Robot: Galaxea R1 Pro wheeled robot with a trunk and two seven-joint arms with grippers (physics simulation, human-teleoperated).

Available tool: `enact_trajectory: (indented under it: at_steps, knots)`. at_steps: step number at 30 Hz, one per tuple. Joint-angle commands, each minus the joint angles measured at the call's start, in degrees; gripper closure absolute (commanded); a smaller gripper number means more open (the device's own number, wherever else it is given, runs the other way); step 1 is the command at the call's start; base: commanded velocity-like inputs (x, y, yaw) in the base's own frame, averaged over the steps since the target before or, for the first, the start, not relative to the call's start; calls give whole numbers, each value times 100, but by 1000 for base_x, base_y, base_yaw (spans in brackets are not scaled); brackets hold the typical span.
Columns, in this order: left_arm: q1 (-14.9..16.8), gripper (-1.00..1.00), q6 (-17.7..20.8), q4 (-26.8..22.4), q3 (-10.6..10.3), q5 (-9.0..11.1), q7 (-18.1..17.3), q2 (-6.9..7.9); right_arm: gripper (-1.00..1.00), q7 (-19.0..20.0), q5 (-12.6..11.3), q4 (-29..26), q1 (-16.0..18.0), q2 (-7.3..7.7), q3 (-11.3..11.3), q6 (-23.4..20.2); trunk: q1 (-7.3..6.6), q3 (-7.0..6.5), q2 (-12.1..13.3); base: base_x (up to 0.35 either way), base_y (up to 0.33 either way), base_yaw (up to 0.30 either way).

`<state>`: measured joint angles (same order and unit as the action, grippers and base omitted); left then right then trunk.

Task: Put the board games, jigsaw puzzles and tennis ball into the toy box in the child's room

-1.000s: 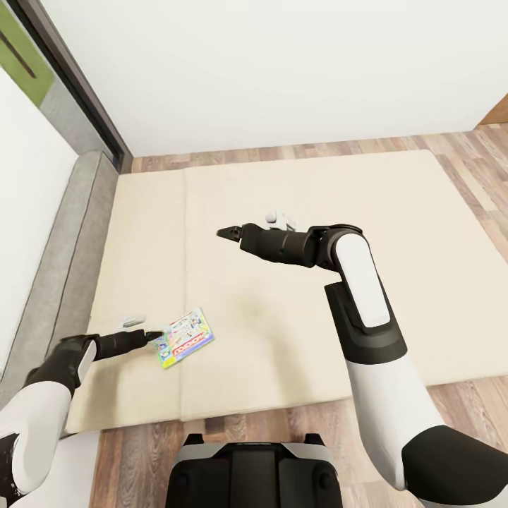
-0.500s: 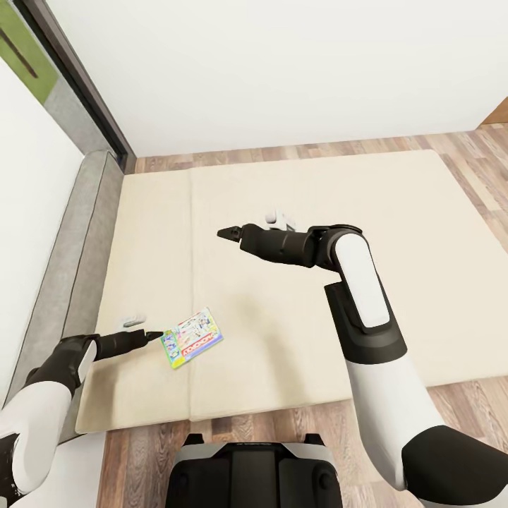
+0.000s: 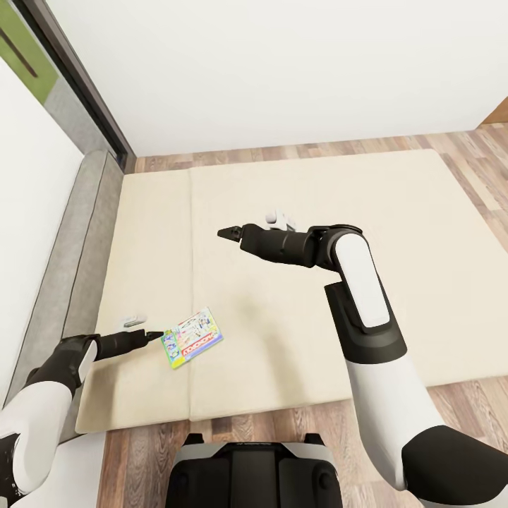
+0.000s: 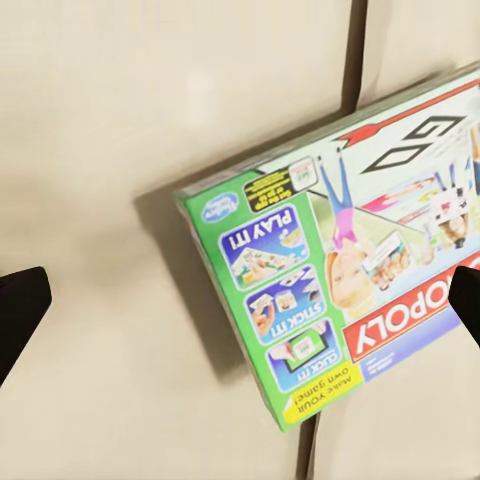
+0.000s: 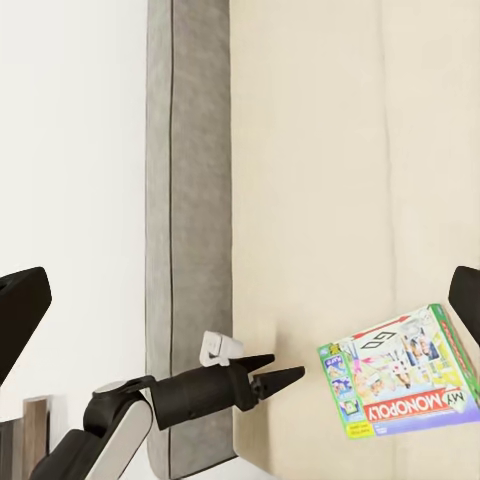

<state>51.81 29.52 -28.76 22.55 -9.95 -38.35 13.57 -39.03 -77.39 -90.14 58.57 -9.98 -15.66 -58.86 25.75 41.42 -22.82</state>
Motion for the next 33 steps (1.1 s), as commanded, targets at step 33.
enact_trajectory:
  at_steps: [33]
  knots:
    - [5,-100,65,-1,49,-40,-26,-83,-100,-56,-59,-4,13,-2,36,-11,3,295,-9,0,0,0]
